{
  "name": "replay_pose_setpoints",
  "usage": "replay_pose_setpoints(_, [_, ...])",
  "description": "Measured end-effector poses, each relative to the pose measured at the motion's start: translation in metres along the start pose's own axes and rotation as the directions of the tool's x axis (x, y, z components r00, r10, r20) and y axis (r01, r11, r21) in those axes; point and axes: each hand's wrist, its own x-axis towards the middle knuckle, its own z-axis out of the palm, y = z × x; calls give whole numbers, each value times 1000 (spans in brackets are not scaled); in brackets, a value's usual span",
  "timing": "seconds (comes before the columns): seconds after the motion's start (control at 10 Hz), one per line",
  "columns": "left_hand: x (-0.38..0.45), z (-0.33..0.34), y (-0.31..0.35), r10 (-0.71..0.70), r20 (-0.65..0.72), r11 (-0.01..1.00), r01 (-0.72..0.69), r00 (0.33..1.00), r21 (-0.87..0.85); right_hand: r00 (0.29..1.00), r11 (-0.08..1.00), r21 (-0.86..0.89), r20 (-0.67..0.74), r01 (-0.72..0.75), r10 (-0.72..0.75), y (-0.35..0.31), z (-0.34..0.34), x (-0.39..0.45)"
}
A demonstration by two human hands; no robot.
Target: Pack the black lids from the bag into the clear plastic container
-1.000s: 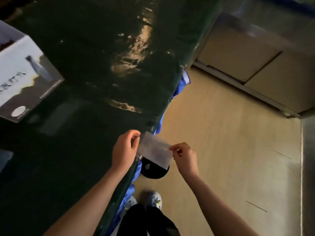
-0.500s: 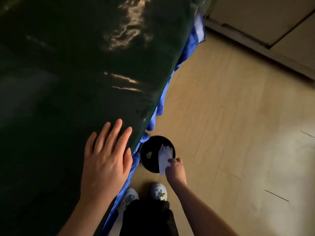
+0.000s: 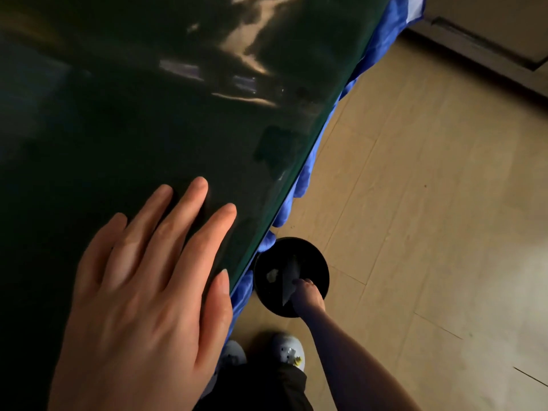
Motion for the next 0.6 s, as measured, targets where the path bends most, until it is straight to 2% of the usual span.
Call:
replay_pose_setpoints(0.2, [2, 1, -1, -12, -9, 1000, 12, 1000, 8, 999, 1000, 28, 49, 13, -15, 1, 4, 10])
replay_pose_setpoints(0.3, [1, -2, 4, -37, -8, 999, 37, 999, 18, 998, 998, 44, 24, 52, -53, 3, -4, -12])
replay_pose_setpoints(0.4, [0, -7, 3, -56, 20, 998, 56, 998, 19, 999, 997, 70, 22, 28, -29, 2, -17, -39])
replay_pose_setpoints(0.6, [0, -18, 2, -71, 96, 997, 71, 993, 7, 985, 986, 136, -153, 98, -77, -23, -77, -115])
